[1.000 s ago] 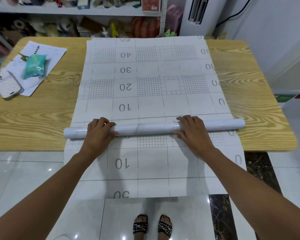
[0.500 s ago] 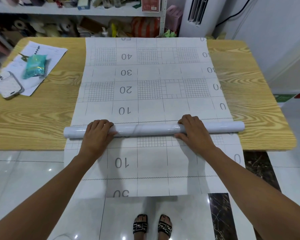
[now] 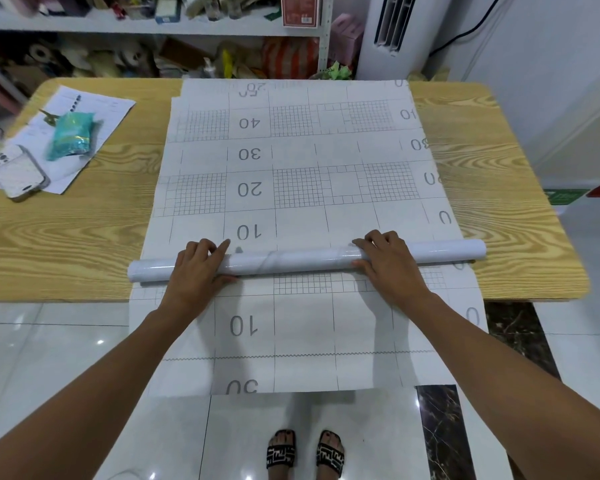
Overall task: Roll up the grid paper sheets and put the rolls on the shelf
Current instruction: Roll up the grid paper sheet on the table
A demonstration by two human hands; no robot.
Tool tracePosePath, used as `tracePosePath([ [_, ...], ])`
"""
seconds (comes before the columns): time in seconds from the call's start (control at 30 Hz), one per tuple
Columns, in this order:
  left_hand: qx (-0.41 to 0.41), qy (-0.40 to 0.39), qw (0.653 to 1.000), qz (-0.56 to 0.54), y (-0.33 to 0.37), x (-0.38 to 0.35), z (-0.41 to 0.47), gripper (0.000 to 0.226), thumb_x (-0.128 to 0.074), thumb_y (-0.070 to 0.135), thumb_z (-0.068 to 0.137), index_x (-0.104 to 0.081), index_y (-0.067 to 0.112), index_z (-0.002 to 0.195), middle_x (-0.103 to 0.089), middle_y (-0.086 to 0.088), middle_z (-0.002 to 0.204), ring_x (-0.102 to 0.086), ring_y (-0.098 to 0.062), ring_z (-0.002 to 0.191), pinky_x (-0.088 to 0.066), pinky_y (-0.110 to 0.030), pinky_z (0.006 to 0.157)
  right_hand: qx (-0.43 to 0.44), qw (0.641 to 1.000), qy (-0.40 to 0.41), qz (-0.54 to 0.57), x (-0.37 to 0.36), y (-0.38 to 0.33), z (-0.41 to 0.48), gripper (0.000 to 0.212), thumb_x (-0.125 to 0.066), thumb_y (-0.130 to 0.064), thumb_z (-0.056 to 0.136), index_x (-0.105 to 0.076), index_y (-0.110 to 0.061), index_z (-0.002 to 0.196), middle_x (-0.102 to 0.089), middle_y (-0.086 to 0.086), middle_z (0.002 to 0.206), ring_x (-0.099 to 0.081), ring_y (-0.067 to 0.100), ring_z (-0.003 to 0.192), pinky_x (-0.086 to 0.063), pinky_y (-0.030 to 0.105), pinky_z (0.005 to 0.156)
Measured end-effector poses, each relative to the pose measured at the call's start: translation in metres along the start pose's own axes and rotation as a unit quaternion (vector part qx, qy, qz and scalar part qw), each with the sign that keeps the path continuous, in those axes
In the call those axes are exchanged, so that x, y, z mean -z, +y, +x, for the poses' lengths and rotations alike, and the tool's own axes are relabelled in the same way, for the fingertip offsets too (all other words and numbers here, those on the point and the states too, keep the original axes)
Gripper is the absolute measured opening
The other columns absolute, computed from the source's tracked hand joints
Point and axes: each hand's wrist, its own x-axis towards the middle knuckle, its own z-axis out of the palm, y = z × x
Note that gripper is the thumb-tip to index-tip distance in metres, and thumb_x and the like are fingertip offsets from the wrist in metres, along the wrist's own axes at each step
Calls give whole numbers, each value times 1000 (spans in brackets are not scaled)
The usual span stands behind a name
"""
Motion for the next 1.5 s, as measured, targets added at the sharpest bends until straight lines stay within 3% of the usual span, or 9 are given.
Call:
tracePosePath([
  [0.2,13,10,999,-32,2,4,4,40,-79,20,67,-58,5,98,-59,-13,89,-50,-32,81,-36,-37,68,-19,999,21,28,0,-1,3,30,-52,-28,92,-56,-12,117,-60,6,106,-50,29,90,-39,39,82],
  [0.33,14,15,999,-41,0,4,5,34,-77,21,70,-58,6,95,-60,-11,87,-48,-31,80,-32,-35,69,-21,1000,5,9,1,0,5,35,-39,-35,91,-58,-12,107,-61,6,99,-51,27,85,-39,37,78],
  [0.47,4,8,998,-60,-2,5,4,32,-71,25,76,-59,5,98,-59,-12,92,-48,-31,83,-32,-34,71,-8,1000,6,4,2,-1,4,45,-29,-43,90,-58,-12,107,-58,5,106,-51,26,91,-41,38,80],
  [0.77,32,-2,994,-101,0,7,2,60,-35,54,78,-61,7,103,-54,-11,95,-46,-28,87,-32,-34,75,0,1000,-5,-7,4,2,1,60,-39,-59,82,-57,-14,118,-56,5,109,-50,27,94,-41,38,81],
  [0.9,74,-3,985,-153,6,11,2,54,-45,49,80,-54,7,113,-57,-12,101,-48,-29,94,-36,-39,82,-2,1000,-13,25,4,1,1,62,-64,-50,79,-49,-15,128,-56,2,115,-49,24,99,-38,37,86],
  [1.0,77,14,984,-162,6,9,2,43,-55,38,84,-55,4,111,-60,-15,99,-51,-30,93,-38,-40,81,-5,999,-3,46,3,1,1,54,-68,-46,78,-52,-12,118,-58,1,113,-50,24,98,-36,36,85],
  [1.2,75,42,989,-124,6,5,0,23,-62,23,85,-58,3,95,-59,-15,91,-51,-32,87,-37,-40,77,0,1000,1,30,2,0,1,37,-62,-41,84,-57,-11,105,-60,2,103,-51,25,88,-37,37,80],
  [1.37,58,46,994,-81,4,3,-5,50,-54,46,78,-61,1,97,-55,-17,98,-47,-35,87,-41,-44,75,-3,1000,-9,15,0,1,0,32,-54,-40,90,-57,-14,109,-59,1,106,-50,24,92,-34,37,83],
  [1.5,36,32,998,-41,-1,-1,-8,54,-73,42,65,-63,2,101,-53,-19,97,-44,-34,82,-42,-45,70,-5,1000,3,-1,1,-1,0,53,-30,-51,87,-62,-12,104,-59,4,105,-51,27,92,-39,39,79],
])
